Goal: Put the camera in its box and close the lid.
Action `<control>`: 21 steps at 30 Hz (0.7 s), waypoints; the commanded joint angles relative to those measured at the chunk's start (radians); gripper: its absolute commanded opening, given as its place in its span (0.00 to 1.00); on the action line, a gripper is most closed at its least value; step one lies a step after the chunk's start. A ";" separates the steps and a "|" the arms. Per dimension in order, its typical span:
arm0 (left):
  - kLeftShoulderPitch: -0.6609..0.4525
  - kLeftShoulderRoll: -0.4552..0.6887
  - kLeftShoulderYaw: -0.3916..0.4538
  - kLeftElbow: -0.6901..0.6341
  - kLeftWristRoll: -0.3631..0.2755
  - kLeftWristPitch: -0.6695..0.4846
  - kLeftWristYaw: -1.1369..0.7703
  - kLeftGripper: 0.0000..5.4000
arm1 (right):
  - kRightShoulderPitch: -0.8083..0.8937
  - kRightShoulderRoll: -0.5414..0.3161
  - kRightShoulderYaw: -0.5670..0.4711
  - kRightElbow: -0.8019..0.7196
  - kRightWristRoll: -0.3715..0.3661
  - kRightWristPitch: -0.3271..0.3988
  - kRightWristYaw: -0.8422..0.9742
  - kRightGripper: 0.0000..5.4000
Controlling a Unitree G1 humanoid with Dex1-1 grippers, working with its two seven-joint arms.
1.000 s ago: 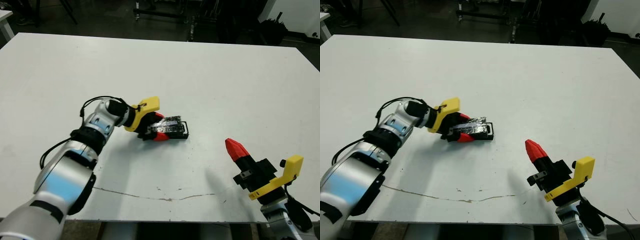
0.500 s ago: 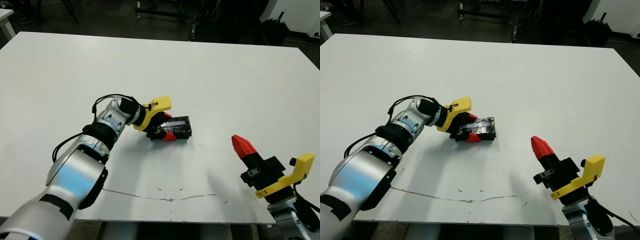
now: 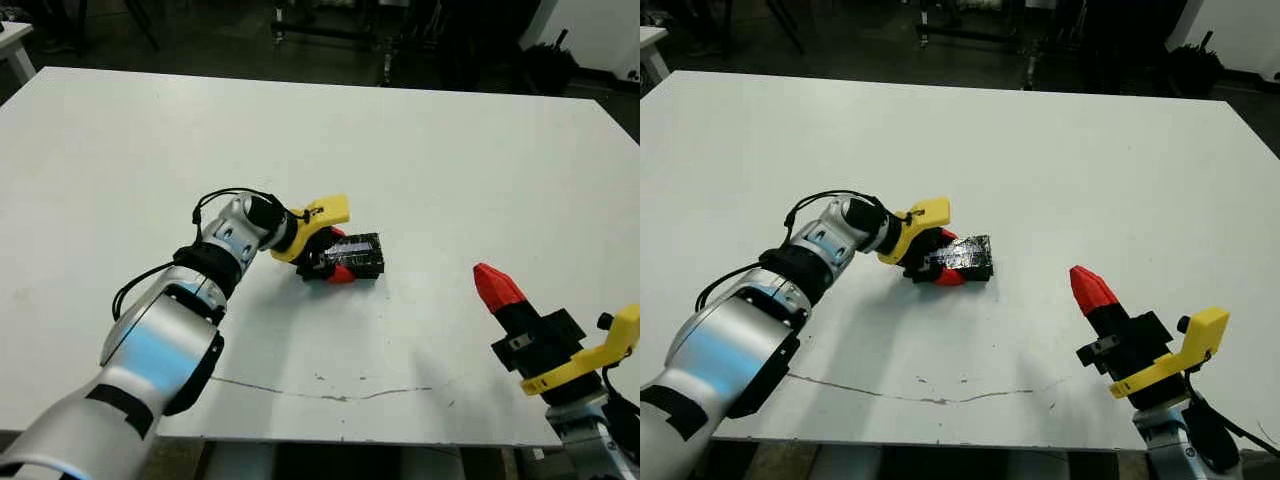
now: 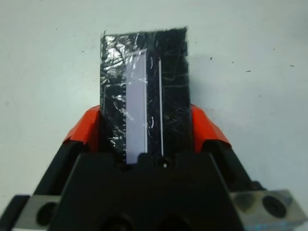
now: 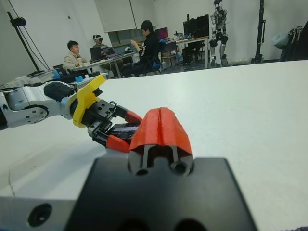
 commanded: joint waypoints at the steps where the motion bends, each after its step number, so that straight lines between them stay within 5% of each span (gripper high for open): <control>1: 0.100 -0.087 -0.053 0.019 0.050 -0.027 0.024 0.80 | 0.008 -0.017 -0.003 -0.013 -0.013 0.009 -0.013 0.00; 10: 0.162 -0.081 -0.015 -0.004 0.015 -0.062 0.031 1.00 | 0.015 -0.021 0.005 -0.008 0.002 0.013 0.001 0.00; 21: 0.176 -0.092 0.074 -0.018 -0.089 0.033 -0.020 1.00 | 0.020 -0.019 0.020 -0.008 -0.002 0.007 0.003 0.00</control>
